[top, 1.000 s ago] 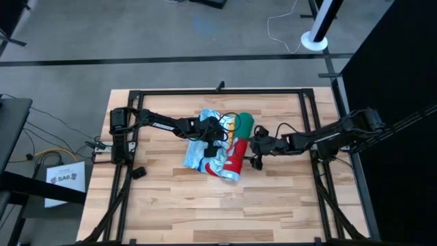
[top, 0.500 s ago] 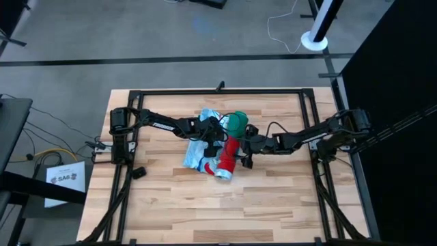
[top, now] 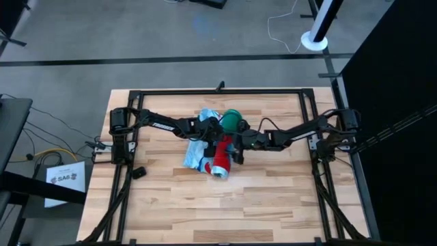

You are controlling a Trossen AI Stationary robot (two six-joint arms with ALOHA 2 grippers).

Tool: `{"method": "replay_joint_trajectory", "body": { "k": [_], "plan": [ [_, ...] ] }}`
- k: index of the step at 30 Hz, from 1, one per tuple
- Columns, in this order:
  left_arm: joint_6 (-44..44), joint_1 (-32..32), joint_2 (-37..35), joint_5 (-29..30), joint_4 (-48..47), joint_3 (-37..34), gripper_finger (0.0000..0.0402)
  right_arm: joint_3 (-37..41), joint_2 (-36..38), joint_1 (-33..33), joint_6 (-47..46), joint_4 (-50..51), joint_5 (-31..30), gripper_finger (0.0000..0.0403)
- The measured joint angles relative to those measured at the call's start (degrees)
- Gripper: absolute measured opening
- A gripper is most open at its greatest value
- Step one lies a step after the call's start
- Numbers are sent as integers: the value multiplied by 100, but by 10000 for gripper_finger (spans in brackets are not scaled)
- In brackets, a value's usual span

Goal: Roll towel
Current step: Roll the multicolor dinosaur print towel

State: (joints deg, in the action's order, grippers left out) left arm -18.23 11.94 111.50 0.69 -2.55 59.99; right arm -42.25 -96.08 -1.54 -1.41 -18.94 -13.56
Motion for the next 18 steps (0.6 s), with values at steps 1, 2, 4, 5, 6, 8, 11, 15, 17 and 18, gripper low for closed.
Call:
{"method": "replay_joint_trajectory", "body": {
  "k": [1,2,4,5,6,8,11,15,17,18],
  "plan": [
    [38,0,-1,38,-3,0,324,-34,-57,-13,-6,-19,2,377],
    [49,-4,-5,89,-12,0,324,-62,-110,-28,-23,-88,6,377],
    [51,-4,-23,103,-24,0,324,-113,-248,-75,-67,-151,26,377],
    [55,-8,-60,117,-57,0,324,-139,-315,-101,-104,-178,35,377],
    [62,-9,-97,149,-124,0,324,-162,-396,-127,-142,-214,42,377],
    [92,-7,-223,226,-245,-6,324,-179,-539,-159,-208,-306,42,377],
    [136,-7,-444,284,-503,-29,324,-186,-682,-183,-303,-491,41,377],
    [137,-8,-674,264,-765,-35,324,-183,-720,-184,-306,-629,32,377],
    [114,-9,-756,321,-948,-31,324,-179,-730,-188,-282,-715,22,377],
    [80,-13,-789,415,-1067,-25,324,-179,-733,-190,-280,-747,15,377]
  ]
}}
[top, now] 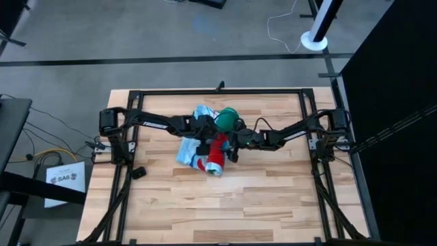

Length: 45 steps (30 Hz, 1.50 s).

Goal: Roll towel
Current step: Roll the multicolor dinosaur print towel

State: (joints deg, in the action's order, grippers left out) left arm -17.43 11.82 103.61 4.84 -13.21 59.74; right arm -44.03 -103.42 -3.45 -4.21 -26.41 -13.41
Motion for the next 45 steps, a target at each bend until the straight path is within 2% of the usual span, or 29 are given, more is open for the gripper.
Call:
{"method": "replay_joint_trajectory", "body": {
  "k": [6,9,11,20,27,37,40,45],
  "plan": [
    [19,-7,-389,393,-1174,16,324,4,0,-23,3,-8,-22,377],
    [264,-5,-571,424,-2029,15,324,7,0,-24,4,-6,-23,377],
    [494,-13,-630,424,-2247,-50,324,7,0,-21,6,-15,-22,377],
    [893,-151,-559,429,-860,-920,324,-82,-13,-21,66,-254,-22,377],
    [1340,-186,-533,438,-725,-998,324,-391,-13,-24,264,-222,-22,377],
    [1560,-563,-509,612,-391,-1002,324,-476,-9,-94,276,-223,12,377],
    [1574,-611,-509,611,-297,-991,324,-476,-11,-128,280,-253,215,377],
    [1411,-671,-505,599,-219,-970,324,-640,-469,-213,311,-443,587,377]
  ]
}}
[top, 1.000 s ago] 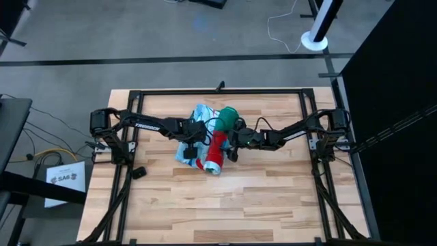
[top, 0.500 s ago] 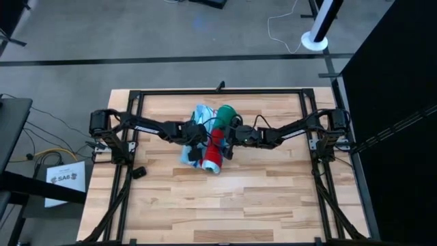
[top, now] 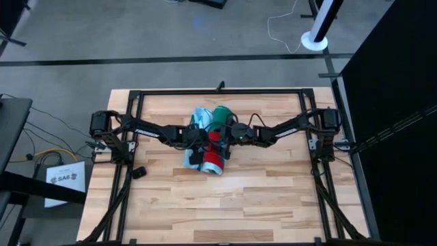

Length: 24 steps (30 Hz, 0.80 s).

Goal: Roll towel
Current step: Roll the multicolor dinosaur print towel

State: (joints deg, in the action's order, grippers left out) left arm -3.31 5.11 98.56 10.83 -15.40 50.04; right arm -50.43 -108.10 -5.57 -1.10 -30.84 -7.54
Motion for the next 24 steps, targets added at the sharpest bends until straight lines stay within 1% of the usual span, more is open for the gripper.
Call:
{"method": "replay_joint_trajectory", "body": {
  "k": [3,6,9,12,14,17,20,24],
  "plan": [
    [-251,-91,0,24,20,4,324,-166,-242,-62,10,-35,225,377],
    [-646,-180,-8,39,17,5,324,-204,-270,-65,164,7,410,377],
    [-1068,-260,-204,46,-122,-18,324,-209,-269,-62,270,131,603,377],
    [-1395,-274,-651,36,-232,-39,324,-213,-266,-62,268,335,657,377],
    [-1549,-256,-1037,44,-88,-28,324,-210,-263,-62,267,388,670,377],
    [-1738,-134,-1368,-6,298,-17,324,-206,-268,-64,295,382,733,377],
    [-2013,41,-1394,-139,768,-15,324,-202,-272,-67,309,384,870,377],
    [-2297,367,-1116,-226,1040,-11,324,-197,-274,-22,312,392,896,377]
  ]
}}
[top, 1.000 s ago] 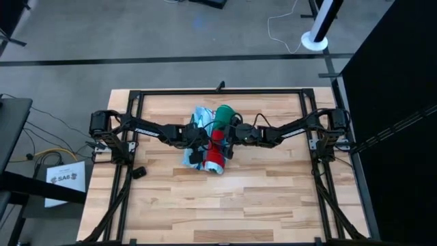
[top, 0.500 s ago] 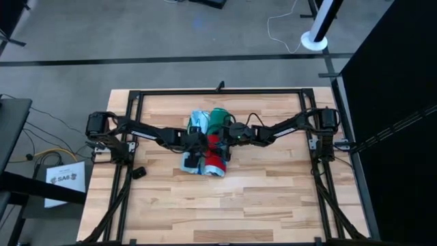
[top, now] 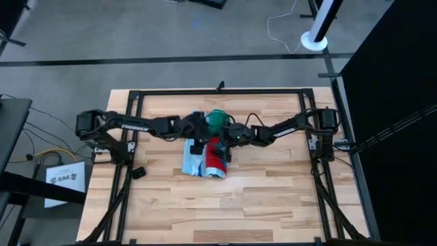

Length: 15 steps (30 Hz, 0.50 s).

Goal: Roll towel
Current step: Roll the multicolor dinosaur print towel

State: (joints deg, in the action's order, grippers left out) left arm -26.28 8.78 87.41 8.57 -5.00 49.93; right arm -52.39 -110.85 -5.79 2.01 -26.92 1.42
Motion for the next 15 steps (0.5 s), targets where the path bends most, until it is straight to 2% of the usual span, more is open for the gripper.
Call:
{"method": "replay_joint_trajectory", "body": {
  "k": [3,6,8,15],
  "plan": [
    [47,326,208,-202,195,0,324,1,-4,37,-1,5,18,377],
    [206,573,451,-917,381,4,324,1,-6,50,-8,5,28,377],
    [257,638,636,-1193,474,5,324,6,-9,40,-40,10,65,377],
    [144,656,1221,-1288,563,44,324,12,27,38,-67,60,66,377]
  ]
}}
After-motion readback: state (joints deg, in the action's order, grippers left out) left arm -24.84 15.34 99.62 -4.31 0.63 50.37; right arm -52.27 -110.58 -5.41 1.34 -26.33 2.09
